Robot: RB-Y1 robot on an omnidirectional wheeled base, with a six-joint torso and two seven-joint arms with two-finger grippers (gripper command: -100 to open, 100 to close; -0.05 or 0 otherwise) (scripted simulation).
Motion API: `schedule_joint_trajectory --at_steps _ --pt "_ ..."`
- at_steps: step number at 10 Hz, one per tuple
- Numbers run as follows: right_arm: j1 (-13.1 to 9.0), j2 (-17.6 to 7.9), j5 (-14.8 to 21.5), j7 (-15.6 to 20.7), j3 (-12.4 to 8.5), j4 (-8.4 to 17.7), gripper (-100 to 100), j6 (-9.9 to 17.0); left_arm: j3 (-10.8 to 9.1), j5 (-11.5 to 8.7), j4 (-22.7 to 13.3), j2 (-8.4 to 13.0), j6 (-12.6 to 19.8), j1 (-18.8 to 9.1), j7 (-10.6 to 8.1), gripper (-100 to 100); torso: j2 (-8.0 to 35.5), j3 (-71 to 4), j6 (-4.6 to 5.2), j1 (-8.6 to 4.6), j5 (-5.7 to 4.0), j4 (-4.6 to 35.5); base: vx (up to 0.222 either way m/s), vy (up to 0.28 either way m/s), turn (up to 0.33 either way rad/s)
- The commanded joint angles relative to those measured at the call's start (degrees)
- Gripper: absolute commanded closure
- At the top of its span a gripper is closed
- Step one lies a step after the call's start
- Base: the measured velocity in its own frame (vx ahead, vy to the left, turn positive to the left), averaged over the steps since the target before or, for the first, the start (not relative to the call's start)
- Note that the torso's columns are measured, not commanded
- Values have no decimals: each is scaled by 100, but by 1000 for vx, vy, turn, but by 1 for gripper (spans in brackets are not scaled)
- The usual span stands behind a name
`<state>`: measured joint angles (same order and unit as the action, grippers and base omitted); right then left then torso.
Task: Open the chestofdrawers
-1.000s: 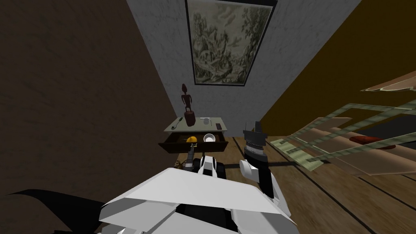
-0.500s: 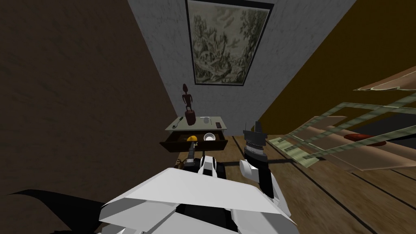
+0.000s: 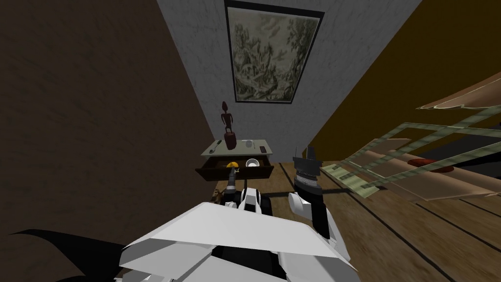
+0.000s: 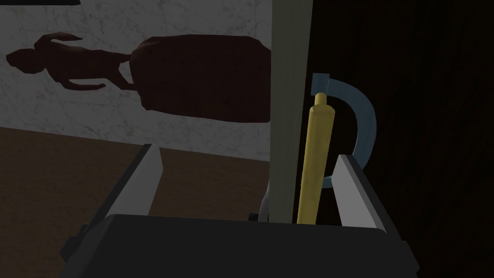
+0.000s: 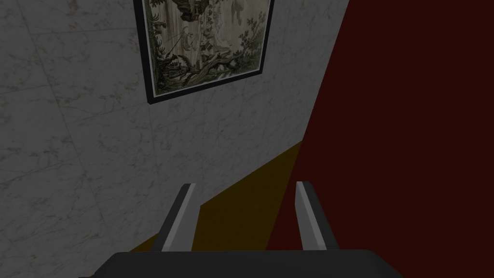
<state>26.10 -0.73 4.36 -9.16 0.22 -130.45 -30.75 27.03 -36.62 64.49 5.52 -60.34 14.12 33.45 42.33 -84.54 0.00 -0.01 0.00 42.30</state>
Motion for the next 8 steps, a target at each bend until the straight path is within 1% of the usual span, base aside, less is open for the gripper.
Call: schedule_joint_trajectory --at_steps 1,2,3,4,5,8 --pt "0 0 0 0 0 0 0 0 -45 -88 380 29 323 12 191 -100 -6 -3 -1 0 0 -2 -48 6 -9" --pt "0 0 0 0 0 0 0 0 -45 -88 383 29 323 12 191 -100 -9 -6 0 0 0 -2 -32 5 -8" --pt "1 0 0 0 0 0 0 0 -74 -142 571 35 498 -4 299 -100 -7 -7 -1 -3 -3 2 -33 6 -7" --pt "1 0 0 0 0 0 0 0 -51 -119 474 35 418 47 239 -100 6 -1 1 -8 -10 17 -13 6 -4" --pt "1 0 0 0 0 0 0 0 -53 -125 492 35 454 50 260 0 7 3 -1 -10 -8 11 0 0 0" --pt "1 0 0 0 0 0 0 0 -51 -128 478 36 462 59 258 0 -1 -1 0 -2 -2 3 0 0 0"
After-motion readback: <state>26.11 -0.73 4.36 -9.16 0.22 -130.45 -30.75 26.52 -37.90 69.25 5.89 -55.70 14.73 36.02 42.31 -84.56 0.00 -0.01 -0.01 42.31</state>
